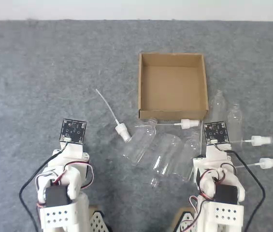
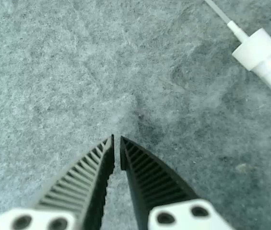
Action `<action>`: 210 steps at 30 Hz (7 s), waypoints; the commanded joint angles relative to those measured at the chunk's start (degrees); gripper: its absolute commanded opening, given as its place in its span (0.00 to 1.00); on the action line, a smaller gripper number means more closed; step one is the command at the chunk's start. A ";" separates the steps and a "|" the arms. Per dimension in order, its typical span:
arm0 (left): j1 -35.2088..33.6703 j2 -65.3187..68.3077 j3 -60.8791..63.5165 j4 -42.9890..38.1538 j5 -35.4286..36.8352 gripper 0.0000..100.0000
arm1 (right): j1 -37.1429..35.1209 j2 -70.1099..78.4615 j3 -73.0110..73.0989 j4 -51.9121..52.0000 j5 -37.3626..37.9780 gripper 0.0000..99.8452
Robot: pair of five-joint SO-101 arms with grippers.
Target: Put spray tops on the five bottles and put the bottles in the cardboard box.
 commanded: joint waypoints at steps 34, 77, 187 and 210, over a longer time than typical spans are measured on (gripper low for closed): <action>-0.18 -1.23 -0.48 0.09 -0.62 0.01 | 0.75 -1.19 1.32 0.31 0.62 0.01; -0.18 -1.23 -0.48 0.09 -0.53 0.01 | 0.57 -1.19 1.23 0.40 0.62 0.01; -0.18 -1.23 -0.48 0.09 -0.53 0.01 | 13.67 72.40 -66.37 -6.55 5.27 0.18; -0.18 -1.23 -0.48 0.09 -0.53 0.01 | 14.20 104.04 -76.48 -7.96 4.66 0.18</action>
